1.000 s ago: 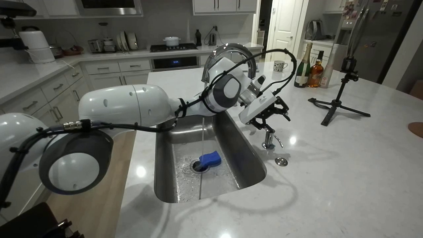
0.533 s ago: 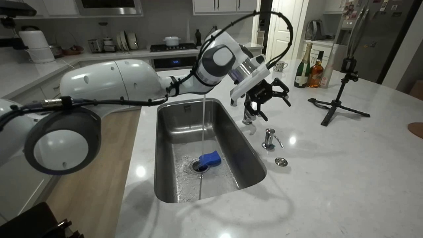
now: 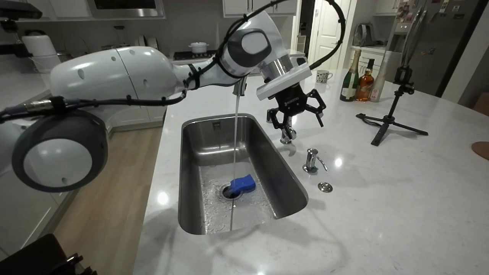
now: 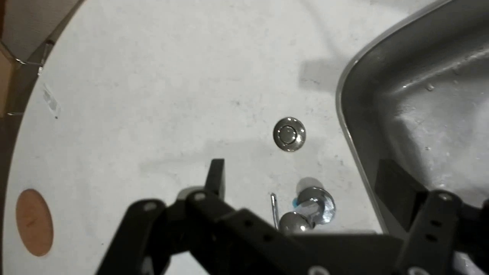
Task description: Open the tap
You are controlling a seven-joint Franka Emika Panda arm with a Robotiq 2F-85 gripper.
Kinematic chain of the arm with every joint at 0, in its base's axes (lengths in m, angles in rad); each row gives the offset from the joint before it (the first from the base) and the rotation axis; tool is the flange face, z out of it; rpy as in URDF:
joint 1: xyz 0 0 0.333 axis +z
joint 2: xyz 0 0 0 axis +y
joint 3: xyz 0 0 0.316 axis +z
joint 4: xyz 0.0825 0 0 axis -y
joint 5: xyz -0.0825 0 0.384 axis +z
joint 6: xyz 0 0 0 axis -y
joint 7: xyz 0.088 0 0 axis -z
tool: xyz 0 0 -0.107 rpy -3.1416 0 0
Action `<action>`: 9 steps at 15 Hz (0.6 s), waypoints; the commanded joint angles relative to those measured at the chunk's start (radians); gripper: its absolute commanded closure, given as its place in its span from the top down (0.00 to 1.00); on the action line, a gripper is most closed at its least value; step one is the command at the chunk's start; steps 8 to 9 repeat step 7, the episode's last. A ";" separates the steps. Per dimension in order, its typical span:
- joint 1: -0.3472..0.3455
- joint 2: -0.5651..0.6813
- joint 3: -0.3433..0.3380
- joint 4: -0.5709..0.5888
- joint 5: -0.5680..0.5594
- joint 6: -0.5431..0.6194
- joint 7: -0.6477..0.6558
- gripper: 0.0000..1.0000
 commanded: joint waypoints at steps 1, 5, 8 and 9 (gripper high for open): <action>-0.017 -0.066 0.056 -0.062 0.069 -0.059 -0.068 1.00; -0.034 0.019 0.068 0.067 0.046 -0.085 -0.055 1.00; -0.033 0.019 0.070 0.066 0.046 -0.087 -0.055 1.00; -0.033 0.019 0.070 0.066 0.046 -0.087 -0.055 1.00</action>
